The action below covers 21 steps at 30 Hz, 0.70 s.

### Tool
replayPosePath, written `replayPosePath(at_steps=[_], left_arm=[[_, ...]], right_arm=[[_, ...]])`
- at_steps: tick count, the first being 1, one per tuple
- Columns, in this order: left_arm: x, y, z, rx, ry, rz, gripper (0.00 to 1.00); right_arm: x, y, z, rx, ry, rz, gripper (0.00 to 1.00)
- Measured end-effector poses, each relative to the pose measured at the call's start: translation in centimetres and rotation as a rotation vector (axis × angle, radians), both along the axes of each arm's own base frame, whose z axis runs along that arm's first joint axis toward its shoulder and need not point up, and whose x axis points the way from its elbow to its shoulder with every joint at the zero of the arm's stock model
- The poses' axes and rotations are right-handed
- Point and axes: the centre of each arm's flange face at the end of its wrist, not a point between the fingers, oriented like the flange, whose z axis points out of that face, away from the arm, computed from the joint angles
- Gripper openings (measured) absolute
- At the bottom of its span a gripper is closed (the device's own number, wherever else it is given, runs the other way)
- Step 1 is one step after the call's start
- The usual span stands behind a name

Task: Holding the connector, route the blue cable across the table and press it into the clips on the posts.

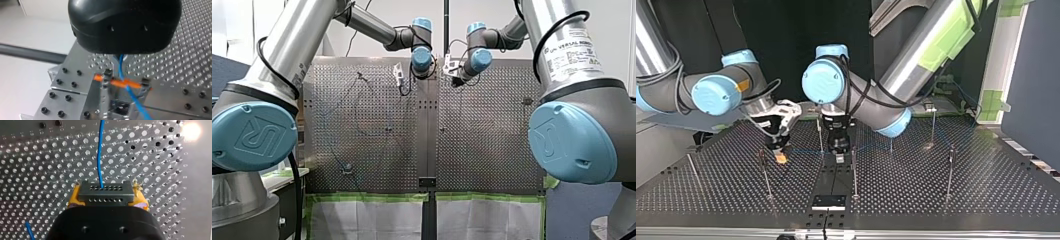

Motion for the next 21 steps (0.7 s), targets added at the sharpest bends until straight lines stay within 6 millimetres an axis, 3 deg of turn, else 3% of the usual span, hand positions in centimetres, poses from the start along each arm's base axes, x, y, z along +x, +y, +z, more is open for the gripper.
replayPosePath(at_steps=[8, 21], left_arm=[[-1.0, -0.8, -2.6, -0.013, -0.002, -0.042, 0.00], [-2.1, -1.1, -7.0, -0.032, -0.001, -0.083, 0.00]], right_arm=[[-0.2, 0.8, -0.8, 0.016, 0.010, 0.002, 0.00], [-1.4, 1.9, -5.0, 0.090, 0.055, -0.008, 0.00]])
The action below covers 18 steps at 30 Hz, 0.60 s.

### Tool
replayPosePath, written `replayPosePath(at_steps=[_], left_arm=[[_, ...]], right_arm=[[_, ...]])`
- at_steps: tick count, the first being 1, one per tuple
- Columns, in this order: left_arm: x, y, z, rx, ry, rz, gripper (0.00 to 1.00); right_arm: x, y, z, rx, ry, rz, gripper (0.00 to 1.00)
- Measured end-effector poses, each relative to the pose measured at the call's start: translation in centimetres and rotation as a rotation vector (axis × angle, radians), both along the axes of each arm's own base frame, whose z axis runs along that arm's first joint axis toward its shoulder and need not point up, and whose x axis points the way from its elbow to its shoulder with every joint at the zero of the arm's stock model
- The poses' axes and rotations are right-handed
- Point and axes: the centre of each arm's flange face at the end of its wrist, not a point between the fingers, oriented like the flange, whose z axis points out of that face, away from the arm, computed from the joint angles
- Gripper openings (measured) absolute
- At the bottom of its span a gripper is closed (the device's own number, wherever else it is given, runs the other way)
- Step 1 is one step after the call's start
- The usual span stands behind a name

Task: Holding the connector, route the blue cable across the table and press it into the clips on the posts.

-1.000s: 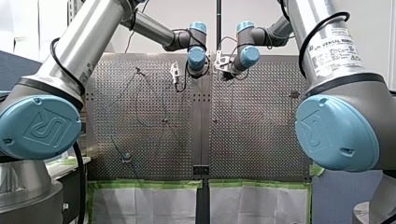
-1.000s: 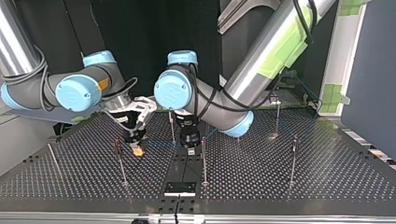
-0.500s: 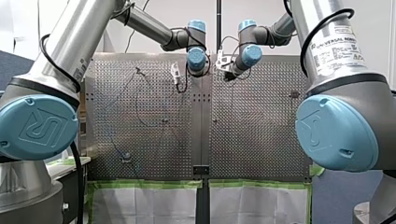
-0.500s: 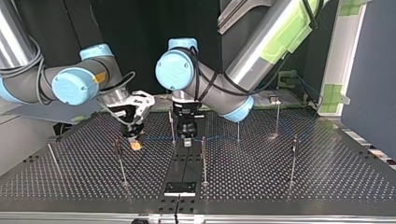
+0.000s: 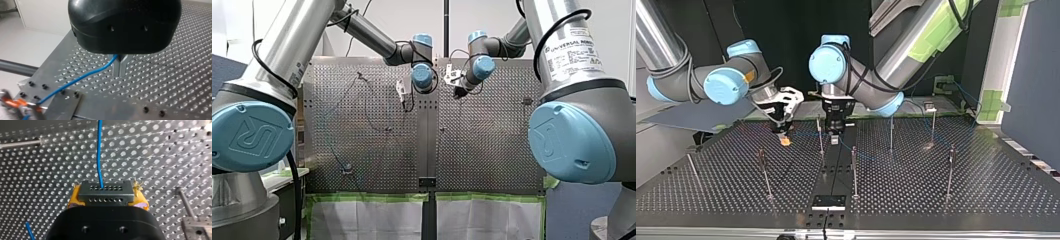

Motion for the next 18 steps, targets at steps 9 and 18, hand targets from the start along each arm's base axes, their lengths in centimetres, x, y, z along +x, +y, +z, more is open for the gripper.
replayPosePath(at_steps=[9, 18], left_arm=[[-0.2, -0.5, -5.5, 0.027, 0.037, -0.051, 0.00], [-0.2, 0.2, -12.9, 0.050, 0.101, -0.065, 0.00]], right_arm=[[-1.1, 0.3, -2.7, 0.028, 0.029, -0.011, 0.00], [-1.4, 0.4, -6.6, 0.078, 0.053, 0.003, 0.00]])
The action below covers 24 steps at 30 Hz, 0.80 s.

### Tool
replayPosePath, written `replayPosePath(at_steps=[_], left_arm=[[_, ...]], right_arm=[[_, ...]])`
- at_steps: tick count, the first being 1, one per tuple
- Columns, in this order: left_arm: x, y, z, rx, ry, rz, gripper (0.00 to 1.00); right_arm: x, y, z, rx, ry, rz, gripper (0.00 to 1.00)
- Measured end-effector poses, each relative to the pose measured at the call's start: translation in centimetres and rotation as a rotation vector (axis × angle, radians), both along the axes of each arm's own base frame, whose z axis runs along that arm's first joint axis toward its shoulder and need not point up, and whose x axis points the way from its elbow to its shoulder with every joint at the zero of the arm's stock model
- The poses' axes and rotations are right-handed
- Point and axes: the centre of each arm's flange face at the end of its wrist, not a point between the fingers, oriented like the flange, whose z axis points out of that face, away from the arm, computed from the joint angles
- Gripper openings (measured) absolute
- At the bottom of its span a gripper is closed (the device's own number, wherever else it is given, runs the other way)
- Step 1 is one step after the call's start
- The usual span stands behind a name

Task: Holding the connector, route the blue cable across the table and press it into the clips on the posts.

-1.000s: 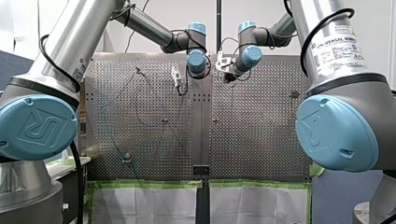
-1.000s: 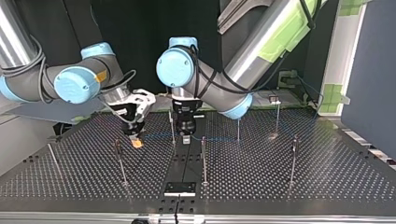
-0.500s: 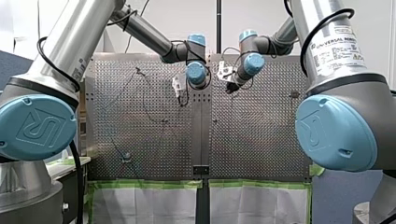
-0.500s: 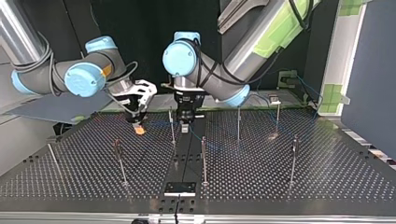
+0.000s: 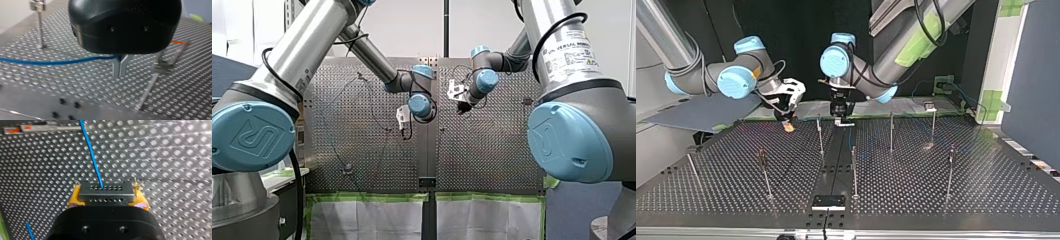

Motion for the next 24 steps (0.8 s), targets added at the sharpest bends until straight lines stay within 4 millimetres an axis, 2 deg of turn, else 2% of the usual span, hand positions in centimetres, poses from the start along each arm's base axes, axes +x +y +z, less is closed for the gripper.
replayPosePath(at_steps=[7, 10, 19, 24], left_arm=[[-0.8, 0.3, -5.2, 0.016, 0.048, -0.050, 0.00], [-1.3, 0.3, -6.7, 0.007, 0.063, -0.072, 0.00], [-3.1, 1.0, -9.4, -0.015, 0.077, -0.125, 0.00], [-3.6, 1.4, -10.3, -0.026, 0.074, -0.138, 0.00]], right_arm=[[0.2, 0.1, -1.2, 0.012, 0.017, 0.024, 0.00], [-0.2, 0.2, -1.9, 0.020, 0.032, 0.023, 0.00], [-0.7, 0.4, -5.0, 0.048, 0.062, 0.022, 0.00], [-0.8, 0.2, -6.4, 0.066, 0.072, 0.020, 0.00]])
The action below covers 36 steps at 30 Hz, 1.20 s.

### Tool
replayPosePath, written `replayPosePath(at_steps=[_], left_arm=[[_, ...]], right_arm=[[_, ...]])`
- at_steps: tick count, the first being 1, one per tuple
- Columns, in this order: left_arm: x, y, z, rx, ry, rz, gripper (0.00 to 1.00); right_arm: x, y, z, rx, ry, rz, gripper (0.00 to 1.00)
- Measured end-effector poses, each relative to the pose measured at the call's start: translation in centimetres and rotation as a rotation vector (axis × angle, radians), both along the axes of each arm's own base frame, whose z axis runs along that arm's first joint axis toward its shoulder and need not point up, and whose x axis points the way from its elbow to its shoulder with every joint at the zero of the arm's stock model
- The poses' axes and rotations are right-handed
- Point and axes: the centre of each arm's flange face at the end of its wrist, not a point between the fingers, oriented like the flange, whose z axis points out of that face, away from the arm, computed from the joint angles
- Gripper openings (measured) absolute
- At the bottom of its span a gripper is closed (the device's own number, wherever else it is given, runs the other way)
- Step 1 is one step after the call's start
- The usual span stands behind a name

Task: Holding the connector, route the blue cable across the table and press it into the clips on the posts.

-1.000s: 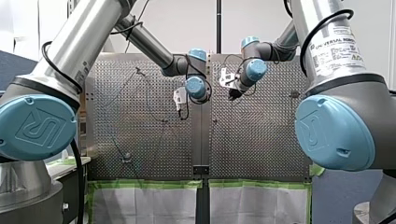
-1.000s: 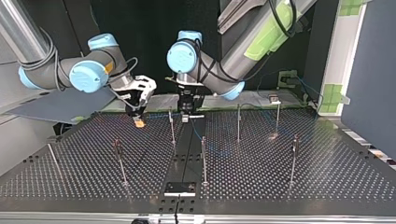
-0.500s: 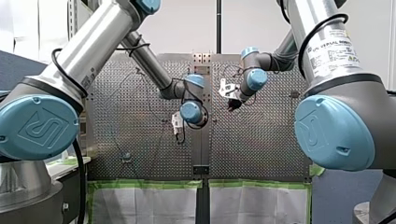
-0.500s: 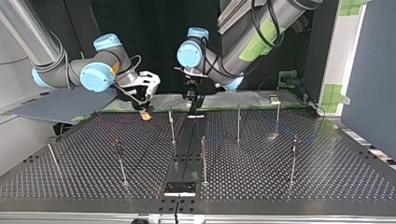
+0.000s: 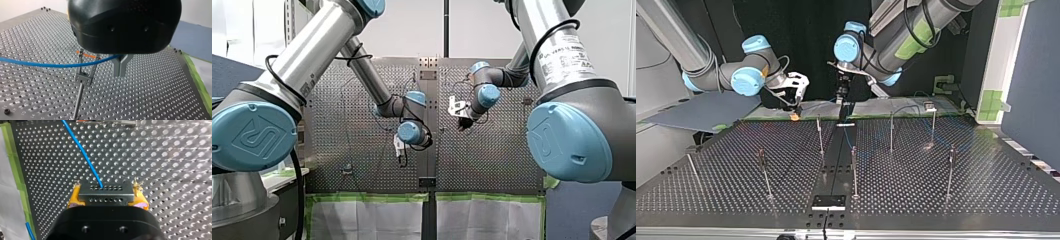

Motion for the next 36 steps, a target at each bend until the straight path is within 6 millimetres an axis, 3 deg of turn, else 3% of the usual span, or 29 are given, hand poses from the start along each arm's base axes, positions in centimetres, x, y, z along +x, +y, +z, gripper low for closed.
replayPosePath(at_steps=[7, 18, 27, 36], left_arm=[[1.5, -0.5, 0.5, -0.024, -0.012, -0.026, 0.00], [4.0, -1.2, -1.3, 0.001, 0.034, -0.021, 0.00], [6.5, -2.0, 0.9, -0.023, -0.006, -0.009, 0.00], [8.8, -2.0, 2.8, -0.039, -0.035, 0.005, 0.00]], right_arm=[[-0.9, -1.0, -0.8, 0.006, -0.004, -0.022, 0.00], [-1.6, -2.1, -1.5, -0.004, -0.014, -0.034, 0.00], [-1.5, -2.7, -1.4, -0.034, -0.043, -0.017, 0.00], [-2.7, -3.8, -1.3, -0.038, -0.059, -0.044, 0.00]])
